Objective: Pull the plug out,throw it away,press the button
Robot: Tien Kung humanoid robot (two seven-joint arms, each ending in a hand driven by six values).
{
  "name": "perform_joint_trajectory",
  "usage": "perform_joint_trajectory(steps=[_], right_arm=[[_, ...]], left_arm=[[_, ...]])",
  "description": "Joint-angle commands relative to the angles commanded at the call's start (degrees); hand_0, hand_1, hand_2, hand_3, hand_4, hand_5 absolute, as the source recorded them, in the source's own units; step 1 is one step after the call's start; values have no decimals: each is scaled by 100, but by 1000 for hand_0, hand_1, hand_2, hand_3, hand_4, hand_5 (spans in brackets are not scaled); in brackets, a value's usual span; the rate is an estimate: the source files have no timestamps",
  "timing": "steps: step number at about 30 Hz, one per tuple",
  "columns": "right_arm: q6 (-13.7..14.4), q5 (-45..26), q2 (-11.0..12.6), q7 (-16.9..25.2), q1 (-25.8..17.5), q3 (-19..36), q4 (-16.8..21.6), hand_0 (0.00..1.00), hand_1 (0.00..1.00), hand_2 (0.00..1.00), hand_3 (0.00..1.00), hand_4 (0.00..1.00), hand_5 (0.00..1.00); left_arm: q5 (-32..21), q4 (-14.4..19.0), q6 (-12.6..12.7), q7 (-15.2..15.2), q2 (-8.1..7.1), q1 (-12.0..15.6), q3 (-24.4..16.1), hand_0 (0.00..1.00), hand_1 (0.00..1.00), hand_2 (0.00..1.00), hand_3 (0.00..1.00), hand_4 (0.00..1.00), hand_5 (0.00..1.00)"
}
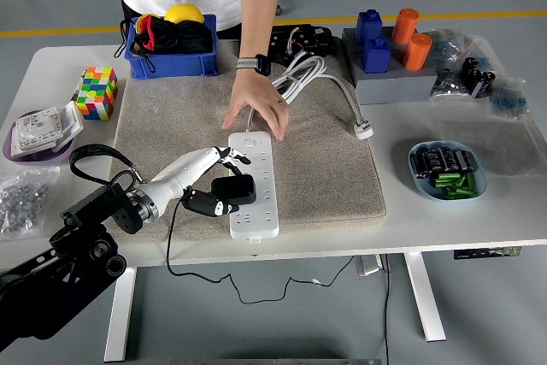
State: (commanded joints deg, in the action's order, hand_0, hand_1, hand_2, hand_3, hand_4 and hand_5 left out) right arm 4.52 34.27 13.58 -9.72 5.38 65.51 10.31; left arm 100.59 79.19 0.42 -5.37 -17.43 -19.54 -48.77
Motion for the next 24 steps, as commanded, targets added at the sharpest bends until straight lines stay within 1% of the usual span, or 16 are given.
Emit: perform_joint_trajectory(steps=[1, 2, 7, 8, 13, 14, 15, 19, 20, 24], right_arm=[[1, 10, 2, -5, -3, 8, 0, 753, 663, 652, 619, 660, 509], [2, 17, 5, -11, -6, 14, 0, 753, 663, 652, 619, 660, 509], [-1, -3, 17, -7, -3, -22, 0, 753, 663, 652, 619, 660, 509], [-1, -5, 18, -7, -2, -30, 0, 753, 663, 652, 619, 661, 509], [4, -15, 22, -2, -2, -55, 0, 753, 663, 652, 619, 661, 509], [5, -16, 23, -2, -2, -57, 0, 753, 663, 652, 619, 660, 509], [6, -13, 25, -3, -5, -61, 0, 753, 663, 652, 619, 660, 509], [11, -18, 32, -1, -4, -72, 0, 753, 663, 652, 619, 660, 509], [14, -13, 32, -2, -4, -65, 0, 753, 663, 652, 619, 660, 508], [17, -19, 31, -2, -7, -66, 0, 753, 663, 652, 619, 660, 508]], left_arm=[[-21, -4, 12, 6, 3, -8, -2, 805, 678, 591, 692, 868, 2], [-30, -10, 31, 13, 7, -17, -2, 775, 654, 569, 671, 857, 2], [-2, -63, 104, 11, 26, -50, 42, 775, 654, 569, 671, 857, 2], [4, -77, 103, 4, 32, -57, 60, 703, 601, 533, 644, 850, 2], [20, -126, 92, -29, 50, -71, 135, 703, 601, 533, 644, 850, 2], [21, -133, 94, -33, 54, -72, 139, 664, 559, 511, 632, 828, 2], [19, -142, 102, -39, 58, -72, 142, 664, 559, 511, 632, 828, 2], [14, -155, 202, -35, 66, -88, 142, 664, 559, 511, 632, 828, 2], [8, -156, 223, -25, 67, -95, 144, 326, 317, 362, 571, 674, 2], [-18, -185, 246, -31, 75, -114, 149, 326, 317, 362, 571, 674, 2]])
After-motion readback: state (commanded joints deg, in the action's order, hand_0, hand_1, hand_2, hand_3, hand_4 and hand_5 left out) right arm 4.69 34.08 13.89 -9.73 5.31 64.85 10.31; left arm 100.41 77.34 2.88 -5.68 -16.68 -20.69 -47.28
